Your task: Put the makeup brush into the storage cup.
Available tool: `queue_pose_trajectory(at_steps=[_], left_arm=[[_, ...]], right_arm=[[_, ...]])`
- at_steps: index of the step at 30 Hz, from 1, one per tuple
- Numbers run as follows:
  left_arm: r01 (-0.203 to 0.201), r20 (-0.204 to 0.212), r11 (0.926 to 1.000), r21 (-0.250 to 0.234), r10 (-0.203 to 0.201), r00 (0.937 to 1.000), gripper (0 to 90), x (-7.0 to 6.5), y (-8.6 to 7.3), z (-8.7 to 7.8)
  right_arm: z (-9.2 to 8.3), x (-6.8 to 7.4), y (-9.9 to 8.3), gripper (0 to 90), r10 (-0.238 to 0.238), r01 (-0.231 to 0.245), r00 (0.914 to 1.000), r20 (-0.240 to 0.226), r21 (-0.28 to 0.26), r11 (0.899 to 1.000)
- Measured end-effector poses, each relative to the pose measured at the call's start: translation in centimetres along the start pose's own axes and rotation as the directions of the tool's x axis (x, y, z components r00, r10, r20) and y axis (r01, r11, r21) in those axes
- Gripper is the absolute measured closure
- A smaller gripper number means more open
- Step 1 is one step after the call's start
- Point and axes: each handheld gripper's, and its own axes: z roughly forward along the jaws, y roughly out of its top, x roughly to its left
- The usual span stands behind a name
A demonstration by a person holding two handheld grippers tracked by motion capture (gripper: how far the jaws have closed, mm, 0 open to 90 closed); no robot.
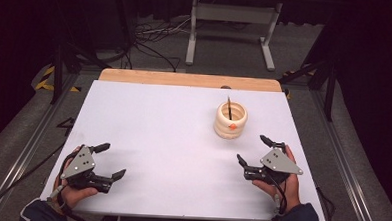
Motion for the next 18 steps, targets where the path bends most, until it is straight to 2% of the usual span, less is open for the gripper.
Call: queue_pose_trajectory(at_steps=[6, 18], left_arm=[[-0.002, 0.001, 1.0, 0.001, 0.002, 1.0, 5.1, 0.0, 0.0, 0.0], [-0.006, 0.003, 1.0, 0.003, 0.006, 1.0, 5.1, 0.0, 0.0, 0.1]], right_arm=[[-0.1, 0.1, -0.4, 9.0, -0.008, 0.008, 1.0, -0.004, 0.018, 1.0], [-0.6, 0.0, -1.9, 8.7, 0.004, -0.004, 0.9999, -0.01, 0.05, 0.999]])
